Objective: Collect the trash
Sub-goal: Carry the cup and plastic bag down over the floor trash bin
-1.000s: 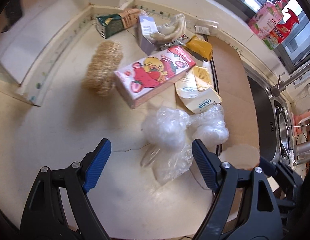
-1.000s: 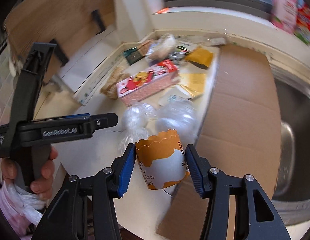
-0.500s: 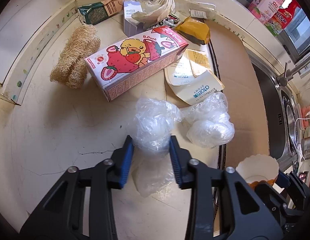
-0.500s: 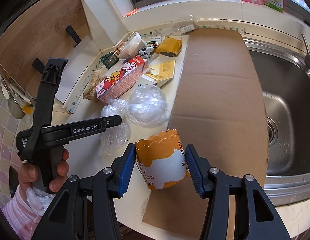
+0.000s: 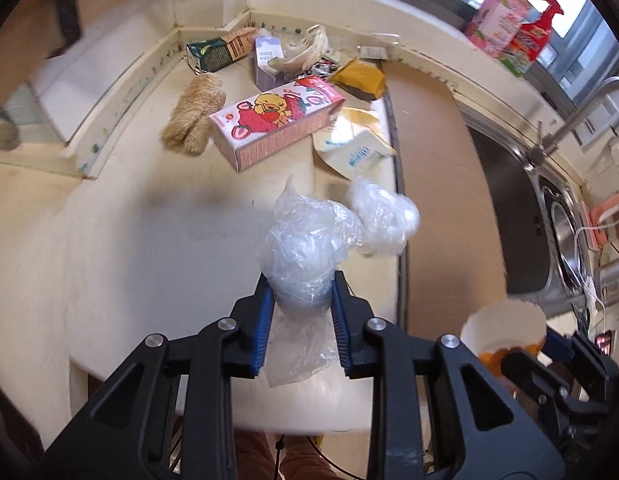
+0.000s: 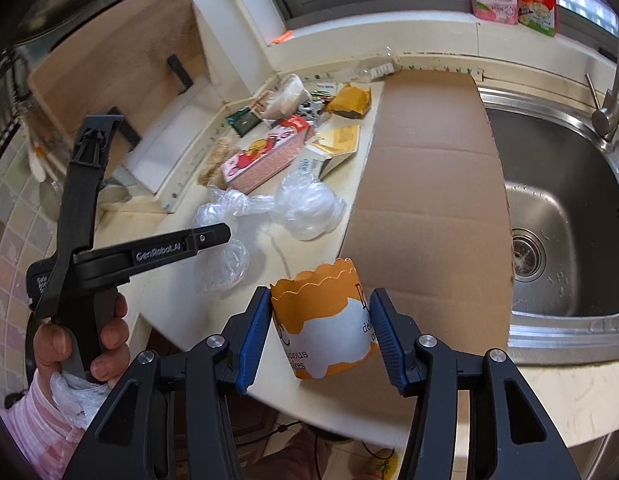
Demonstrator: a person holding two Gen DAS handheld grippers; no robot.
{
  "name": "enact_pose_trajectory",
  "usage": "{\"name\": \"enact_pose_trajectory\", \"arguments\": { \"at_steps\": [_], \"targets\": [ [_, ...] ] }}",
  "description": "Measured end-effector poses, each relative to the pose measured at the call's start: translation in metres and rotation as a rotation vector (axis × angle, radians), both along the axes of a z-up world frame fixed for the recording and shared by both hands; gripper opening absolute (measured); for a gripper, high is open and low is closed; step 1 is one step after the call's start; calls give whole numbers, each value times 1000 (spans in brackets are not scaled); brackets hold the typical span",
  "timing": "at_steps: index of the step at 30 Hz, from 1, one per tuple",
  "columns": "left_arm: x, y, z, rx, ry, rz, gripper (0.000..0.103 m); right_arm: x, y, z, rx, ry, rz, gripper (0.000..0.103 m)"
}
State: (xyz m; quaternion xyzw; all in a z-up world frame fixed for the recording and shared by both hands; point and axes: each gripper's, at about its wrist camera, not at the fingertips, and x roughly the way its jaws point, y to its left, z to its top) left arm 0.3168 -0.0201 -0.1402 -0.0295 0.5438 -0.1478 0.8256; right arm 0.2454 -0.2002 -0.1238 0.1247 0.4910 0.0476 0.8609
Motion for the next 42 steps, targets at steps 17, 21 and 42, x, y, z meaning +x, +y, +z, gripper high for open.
{"name": "enact_pose_trajectory", "arguments": {
  "at_steps": [17, 21, 42],
  "targets": [
    [-218, 36, 27, 20, -93, -11, 24, -153, 39, 11, -23, 12, 196, 51],
    [-250, 45, 8, 41, -58, 3, 24, -181, 49, -13, -27, 49, 225, 51],
    [-276, 90, -257, 155, 161, -15, 26, -228, 86, -301, 19, 289, 119, 54]
  ]
}}
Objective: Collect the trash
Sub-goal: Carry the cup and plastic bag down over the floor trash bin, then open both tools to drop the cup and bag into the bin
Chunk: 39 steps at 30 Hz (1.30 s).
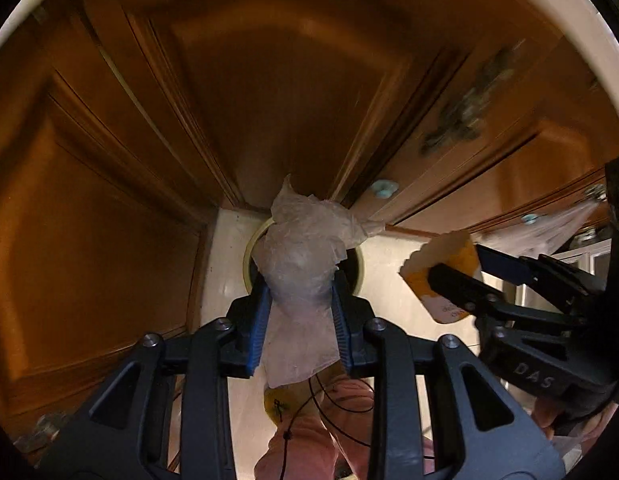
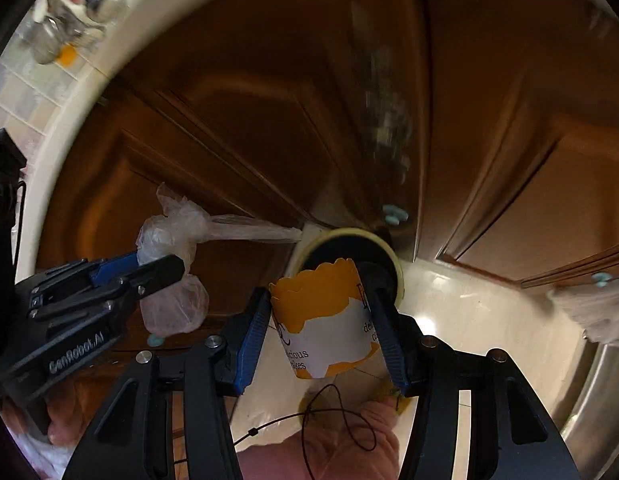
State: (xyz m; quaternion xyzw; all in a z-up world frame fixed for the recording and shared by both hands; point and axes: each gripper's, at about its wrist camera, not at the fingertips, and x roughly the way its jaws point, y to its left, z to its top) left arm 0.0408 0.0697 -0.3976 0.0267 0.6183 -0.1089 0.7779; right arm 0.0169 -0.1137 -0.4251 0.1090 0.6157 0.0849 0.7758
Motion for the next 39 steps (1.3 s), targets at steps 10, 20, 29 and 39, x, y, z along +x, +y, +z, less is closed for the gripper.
{"name": "enact_pose_trajectory", "arguments": {
  "at_steps": [10, 20, 29, 39],
  "targets": [
    [3, 19, -94, 60, 95, -6, 47, 8, 14, -110, 16, 54, -71, 71],
    [13, 10, -63, 77, 75, -34, 63, 11, 9, -75, 35, 22, -106, 74],
    [-3, 14, 55, 37, 12, -39, 63, -19, 27, 48, -18, -50, -98, 77],
    [-31, 33, 241, -7, -189, -64, 63, -55, 58, 226, -100, -281, -107, 81]
  ]
}}
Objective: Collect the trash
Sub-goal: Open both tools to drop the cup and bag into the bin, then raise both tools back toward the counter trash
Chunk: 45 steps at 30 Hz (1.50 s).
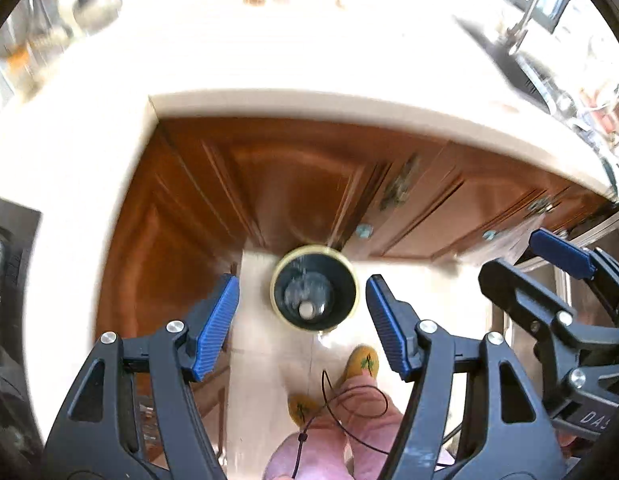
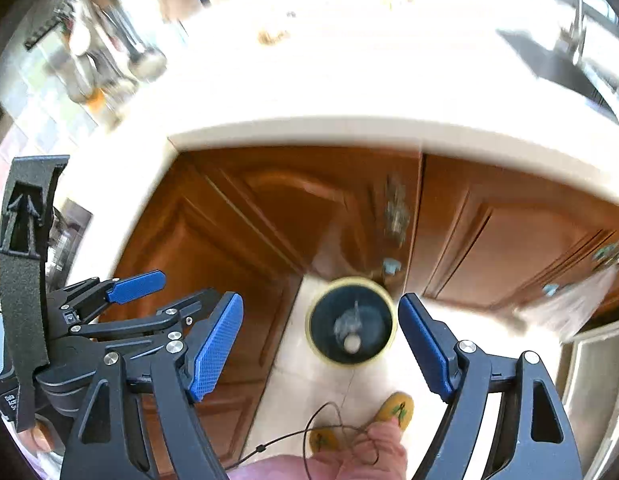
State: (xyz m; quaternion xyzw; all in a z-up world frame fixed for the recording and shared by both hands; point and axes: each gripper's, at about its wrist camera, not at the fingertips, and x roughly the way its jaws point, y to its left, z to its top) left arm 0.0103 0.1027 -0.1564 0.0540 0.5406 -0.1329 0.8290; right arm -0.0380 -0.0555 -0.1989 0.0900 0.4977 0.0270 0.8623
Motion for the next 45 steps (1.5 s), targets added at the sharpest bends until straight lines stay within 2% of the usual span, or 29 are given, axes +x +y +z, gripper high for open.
{"name": "enact_pose_trajectory", "arguments": {
  "at_steps": [4, 6, 10, 15, 18, 20, 27, 35, 40, 45],
  "targets": [
    [-10, 5, 74, -2, -100, -15, 63, -17, 12, 84, -40, -103, -32, 83],
    [-16, 5, 108, -6, -150, -18, 63, -25, 12, 113, -55, -133, -57, 90],
    [-22, 6, 166, -17, -224, -15, 63, -36, 7, 168, -64, -172, -77, 90],
    [-26, 2, 214, -22, -294, -11, 63, -50, 0, 240, -111, -238, -89, 90],
    [-18, -4, 235, -24, -328, -11, 63, -54, -9, 281, -138, -284, -88, 90],
    [-9, -9, 239, -25, -345, -6, 63, -49, -14, 296, -145, -304, -84, 90],
    [52, -36, 239, -23, -378, 22, 63, 9, -41, 316, -160, -362, -42, 90],
    [151, -74, 233, -6, -378, 101, 63, 127, -85, 314, -127, -374, 44, 90],
    [210, -89, 223, 0, -354, 157, 63, 211, -109, 300, -106, -350, 104, 90],
    [267, -105, 191, 21, -310, 198, 63, 293, -129, 266, -99, -300, 141, 90]
  ]
}}
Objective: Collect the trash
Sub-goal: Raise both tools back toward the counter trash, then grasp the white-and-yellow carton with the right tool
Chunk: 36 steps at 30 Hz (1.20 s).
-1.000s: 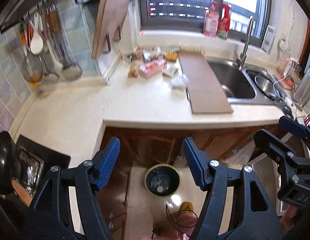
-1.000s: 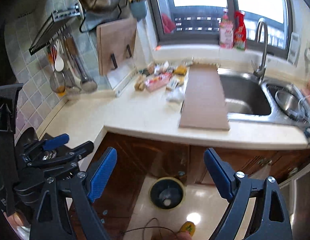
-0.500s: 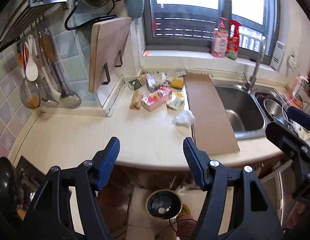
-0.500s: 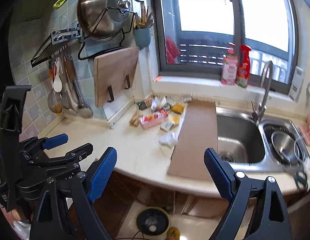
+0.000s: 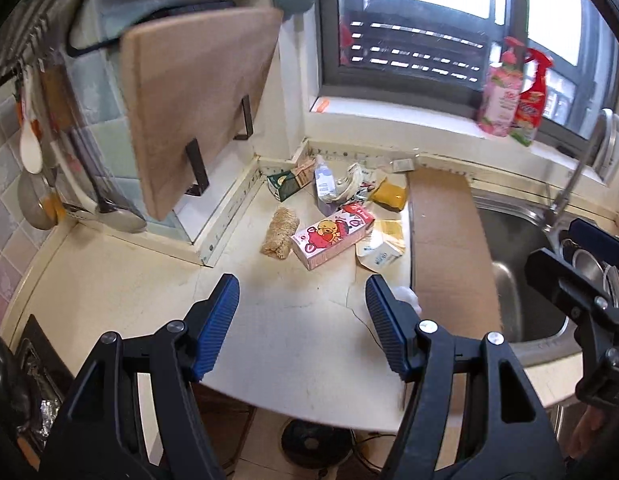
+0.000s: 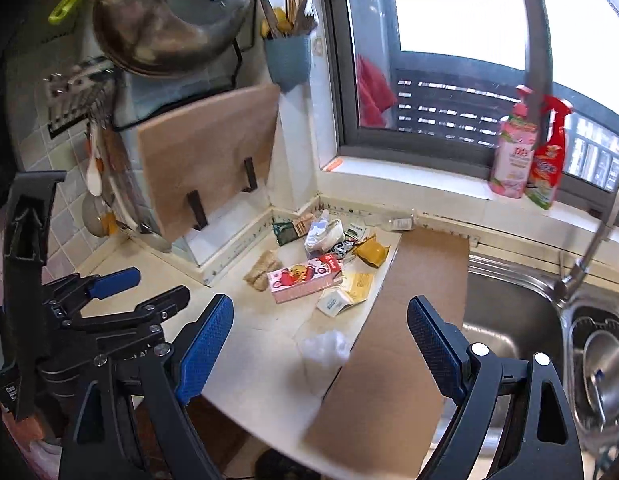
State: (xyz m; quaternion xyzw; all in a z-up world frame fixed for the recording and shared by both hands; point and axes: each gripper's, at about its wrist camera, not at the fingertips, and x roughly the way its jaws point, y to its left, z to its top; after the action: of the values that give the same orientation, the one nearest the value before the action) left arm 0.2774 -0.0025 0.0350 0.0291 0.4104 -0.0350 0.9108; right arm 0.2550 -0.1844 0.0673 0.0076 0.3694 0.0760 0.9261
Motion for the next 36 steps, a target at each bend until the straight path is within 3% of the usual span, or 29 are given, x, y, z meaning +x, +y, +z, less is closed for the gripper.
{"name": "enact_pose_trajectory", "arguments": {
  "at_steps": [6, 15, 23, 36],
  "targets": [
    [52, -3, -45, -29, 77, 69, 63, 76, -16, -58, 8, 80, 26, 90],
    [111, -8, -109, -29, 153, 103, 63, 145, -16, -149, 19, 178, 69, 88],
    [140, -24, -146, 28, 162, 78, 63, 196, -24, -219, 162, 316, 45, 81],
    [168, -33, -179, 67, 196, 55, 63, 238, -30, -297, 382, 479, -70, 74]
  ]
}}
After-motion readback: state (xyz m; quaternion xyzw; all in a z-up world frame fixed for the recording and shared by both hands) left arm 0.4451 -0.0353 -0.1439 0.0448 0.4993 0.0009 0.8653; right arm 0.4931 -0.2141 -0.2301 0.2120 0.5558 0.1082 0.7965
